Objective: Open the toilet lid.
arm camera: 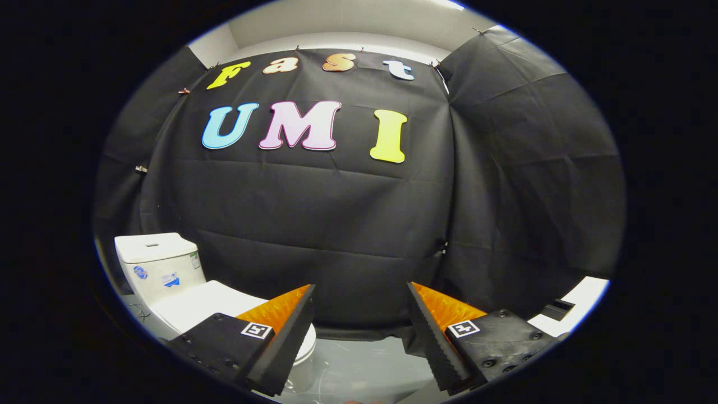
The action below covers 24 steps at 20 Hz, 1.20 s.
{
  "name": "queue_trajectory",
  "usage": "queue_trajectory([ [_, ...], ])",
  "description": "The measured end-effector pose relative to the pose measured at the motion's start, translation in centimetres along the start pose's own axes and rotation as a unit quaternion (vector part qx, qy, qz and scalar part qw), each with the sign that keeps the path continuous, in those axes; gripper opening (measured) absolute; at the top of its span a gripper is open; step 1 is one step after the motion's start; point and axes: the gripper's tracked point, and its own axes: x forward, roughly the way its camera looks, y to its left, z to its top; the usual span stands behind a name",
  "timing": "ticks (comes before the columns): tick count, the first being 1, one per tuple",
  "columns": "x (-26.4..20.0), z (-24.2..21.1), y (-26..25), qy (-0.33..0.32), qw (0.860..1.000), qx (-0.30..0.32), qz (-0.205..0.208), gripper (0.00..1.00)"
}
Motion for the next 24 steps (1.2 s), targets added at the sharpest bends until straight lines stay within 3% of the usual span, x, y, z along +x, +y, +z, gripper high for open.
queue_trajectory([
  [5, 0.3, -1.4, 0.3, 0.018, 1.000, 0.004, 0.008, 0.98],
  [9, -0.1, -5.6, 2.1, 0.068, 0.997, 0.023, 0.036, 0.98],
  [15, -1.9, -13.7, 5.0, 0.190, 0.977, 0.075, 0.068, 0.99],
  [18, -2.3, -13.6, 5.2, 0.201, 0.972, 0.097, 0.069, 0.99],
  [20, -1.3, -9.9, 3.5, 0.157, 0.983, 0.084, 0.047, 0.99],
  [22, 0.2, -3.2, 1.1, 0.033, 0.996, 0.074, 0.029, 0.99],
  [24, 0.9, 2.6, -0.6, -0.063, 0.995, 0.073, 0.027, 0.98],
])
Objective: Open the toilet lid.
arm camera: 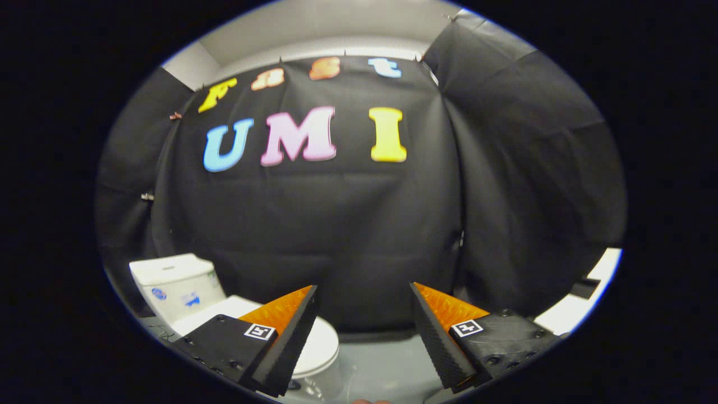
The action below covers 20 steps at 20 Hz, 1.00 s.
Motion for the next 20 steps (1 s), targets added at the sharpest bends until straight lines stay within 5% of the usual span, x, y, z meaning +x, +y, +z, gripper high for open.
queue_trajectory([
  [2, -0.5, -1.2, 0.4, 0.016, 1.000, 0.013, 0.008, 0.97],
  [4, -1.8, -8.2, 0.8, 0.138, 0.989, 0.045, 0.008, 0.98],
  [6, -4.2, -14.4, 3.1, 0.249, 0.960, 0.128, 0.016, 0.99],
  [10, -6.8, -21.5, 7.7, 0.372, 0.906, 0.196, 0.054, 0.99],
  [14, -7.9, -25.8, 11.9, 0.464, 0.804, 0.370, 0.032, 0.99],
  [15, -7.8, -26.4, 12.4, 0.475, 0.787, 0.393, 0.020, 0.99],
  [20, -7.3, -30.5, 13.8, 0.511, 0.747, 0.425, -0.016, 0.97],
])
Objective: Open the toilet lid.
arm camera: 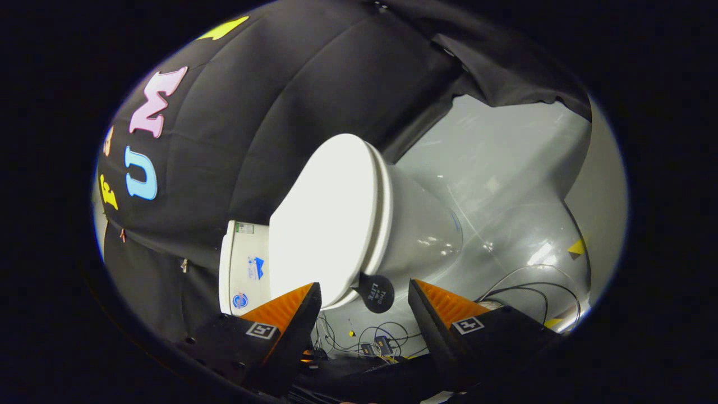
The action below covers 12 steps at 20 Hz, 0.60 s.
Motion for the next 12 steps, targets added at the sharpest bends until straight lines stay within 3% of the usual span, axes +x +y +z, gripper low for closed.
queue_trajectory([
  [6, 1.6, -1.2, 0.9, 0.017, 0.999, -0.032, 0.025, 0.94],
  [8, 2.0, -1.7, 0.8, 0.024, 0.999, -0.038, 0.025, 0.83],
  [9, 2.2, -1.5, 0.2, 0.021, 0.999, -0.043, 0.018, 0.83],
  [12, 2.1, -0.6, -1.4, 0.007, 1.000, -0.015, 0.004, 0.45],
])
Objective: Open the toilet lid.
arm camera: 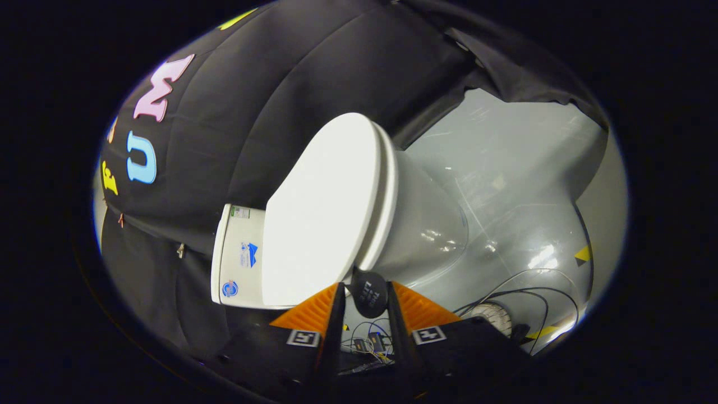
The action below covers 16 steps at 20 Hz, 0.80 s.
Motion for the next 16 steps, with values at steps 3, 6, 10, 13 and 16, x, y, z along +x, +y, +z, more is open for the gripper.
queue_trajectory([
  [3, -0.03, 0.17, -0.21, 0.000, 1.000, 0.016, 0.008, 0.21],
  [6, 0.09, 0.03, -0.07, 0.013, 1.000, -0.008, 0.012, 0.22],
  [10, 0.11, 0.00, 0.04, 0.031, 0.999, 0.010, 0.026, 0.22],
  [13, 0.33, -0.20, -0.02, 0.036, 0.999, 0.013, 0.031, 0.22],
  [16, 0.54, -0.29, 0.24, 0.045, 0.998, 0.011, 0.037, 0.22],
])
